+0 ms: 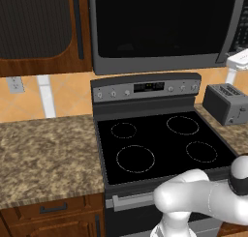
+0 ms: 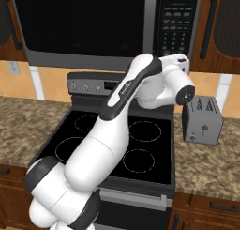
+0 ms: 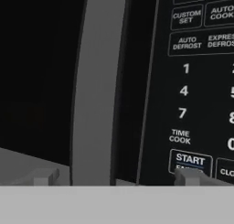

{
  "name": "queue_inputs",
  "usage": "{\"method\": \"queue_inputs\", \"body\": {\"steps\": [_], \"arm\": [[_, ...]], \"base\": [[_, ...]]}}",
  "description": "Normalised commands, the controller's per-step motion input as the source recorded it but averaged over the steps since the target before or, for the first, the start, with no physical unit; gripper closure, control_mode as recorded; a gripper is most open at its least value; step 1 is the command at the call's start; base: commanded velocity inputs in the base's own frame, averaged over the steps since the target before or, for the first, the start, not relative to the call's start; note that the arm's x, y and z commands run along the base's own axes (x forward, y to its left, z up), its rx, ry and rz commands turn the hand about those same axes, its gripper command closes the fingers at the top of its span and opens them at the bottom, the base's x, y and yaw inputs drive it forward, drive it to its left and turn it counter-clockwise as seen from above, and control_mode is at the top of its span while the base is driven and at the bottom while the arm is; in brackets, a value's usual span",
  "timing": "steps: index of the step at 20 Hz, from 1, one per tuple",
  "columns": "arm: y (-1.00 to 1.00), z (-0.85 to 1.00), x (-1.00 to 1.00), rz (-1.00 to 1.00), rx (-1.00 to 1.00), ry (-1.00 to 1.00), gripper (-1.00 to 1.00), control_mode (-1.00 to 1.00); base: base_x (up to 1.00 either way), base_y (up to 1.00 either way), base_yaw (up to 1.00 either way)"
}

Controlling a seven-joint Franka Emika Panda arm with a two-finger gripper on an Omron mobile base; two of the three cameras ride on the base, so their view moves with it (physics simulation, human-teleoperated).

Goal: Pick the bell pepper from the sink and place it in the bowl. Then pick the bowl and place it in the microwave. Then close the microwave door and press the start button.

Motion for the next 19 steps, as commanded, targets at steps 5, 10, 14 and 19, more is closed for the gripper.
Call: {"method": "queue_inputs", "body": {"steps": [5, 10, 14, 19], "arm": [[-0.01, 0.0, 0.44, 0.02, 0.01, 0.0, -1.0, -1.0], [0.0, 0.0, 0.58, 0.03, 0.02, 0.0, -1.0, -1.0], [0.27, 0.0, 0.27, 0.03, 0.0, 0.0, -1.0, -1.0], [0.94, -0.01, -0.32, 0.1, 0.0, 0.0, -1.0, -1.0]], "base": [[0.0, 0.0, 0.0], [0.0, 0.0, 0.0], [0.0, 0.0, 0.0], [0.0, 0.0, 0.0]]}}
